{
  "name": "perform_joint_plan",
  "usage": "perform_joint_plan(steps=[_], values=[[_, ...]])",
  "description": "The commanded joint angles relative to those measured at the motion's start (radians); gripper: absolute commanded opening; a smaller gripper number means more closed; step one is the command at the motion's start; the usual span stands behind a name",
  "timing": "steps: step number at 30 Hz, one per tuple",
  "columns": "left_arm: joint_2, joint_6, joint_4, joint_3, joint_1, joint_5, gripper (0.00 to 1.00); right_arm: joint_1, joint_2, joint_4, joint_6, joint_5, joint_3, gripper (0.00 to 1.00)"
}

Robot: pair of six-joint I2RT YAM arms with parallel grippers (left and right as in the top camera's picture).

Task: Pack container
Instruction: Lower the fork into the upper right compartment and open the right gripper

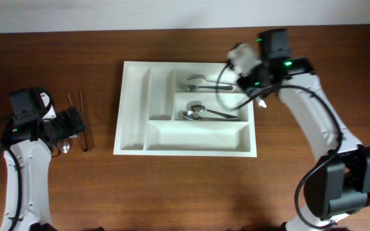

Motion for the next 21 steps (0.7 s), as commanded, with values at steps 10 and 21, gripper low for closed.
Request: perform_joint_plan(steps=[10, 21], values=[[0.004, 0.012, 0.003, 0.018, 0.005, 0.011, 0.99, 0.083, 0.073, 0.248, -0.415, -0.024, 0.017, 0.04], [0.004, 0.012, 0.003, 0.018, 0.005, 0.011, 0.99, 0.091, 0.209, 0.371, -0.397, -0.042, 0.017, 0.04]])
